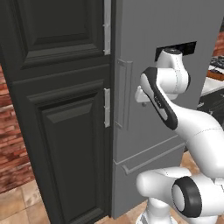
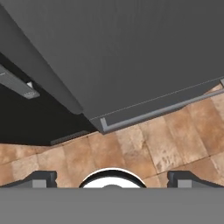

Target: Retrieve a lemon from the fridge and place it on the cutting board with the fish.

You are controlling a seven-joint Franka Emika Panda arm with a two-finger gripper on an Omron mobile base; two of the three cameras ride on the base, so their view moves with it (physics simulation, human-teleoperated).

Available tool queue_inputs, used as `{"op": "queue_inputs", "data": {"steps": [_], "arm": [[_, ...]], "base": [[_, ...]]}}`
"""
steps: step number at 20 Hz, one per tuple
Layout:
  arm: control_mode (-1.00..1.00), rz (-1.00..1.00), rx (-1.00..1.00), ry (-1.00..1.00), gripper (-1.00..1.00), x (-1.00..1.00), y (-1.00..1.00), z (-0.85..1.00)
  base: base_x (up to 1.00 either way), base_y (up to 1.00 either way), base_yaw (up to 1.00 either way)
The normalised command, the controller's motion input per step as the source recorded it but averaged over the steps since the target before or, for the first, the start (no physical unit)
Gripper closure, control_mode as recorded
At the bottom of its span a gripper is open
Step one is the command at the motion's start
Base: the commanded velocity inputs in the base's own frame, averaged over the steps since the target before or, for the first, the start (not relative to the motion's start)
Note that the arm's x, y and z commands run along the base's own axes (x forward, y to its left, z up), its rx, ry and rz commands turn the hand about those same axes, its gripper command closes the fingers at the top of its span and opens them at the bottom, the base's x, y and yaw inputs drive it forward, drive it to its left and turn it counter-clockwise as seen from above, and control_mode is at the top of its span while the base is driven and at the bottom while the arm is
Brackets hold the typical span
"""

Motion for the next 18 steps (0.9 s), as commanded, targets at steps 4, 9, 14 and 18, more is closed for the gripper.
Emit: {"op": "queue_inputs", "data": {"steps": [4,9,14,18], "arm": [[1.0,0.0,0.0,0.0,-1.0,0.0,0.0,0.0],[-1.0,0.0,0.0,0.0,-1.0,0.0,0.0,0.0],[-1.0,0.07,0.0,-0.16,-1.0,0.23,0.0,0.0],[-1.0,0.14,0.0,-0.34,-1.0,0.42,0.19,0.0]], "base": [[0.0,0.38,0.0],[0.0,0.04,0.0],[0.0,0.0,0.0],[0.0,0.0,0.0]]}}
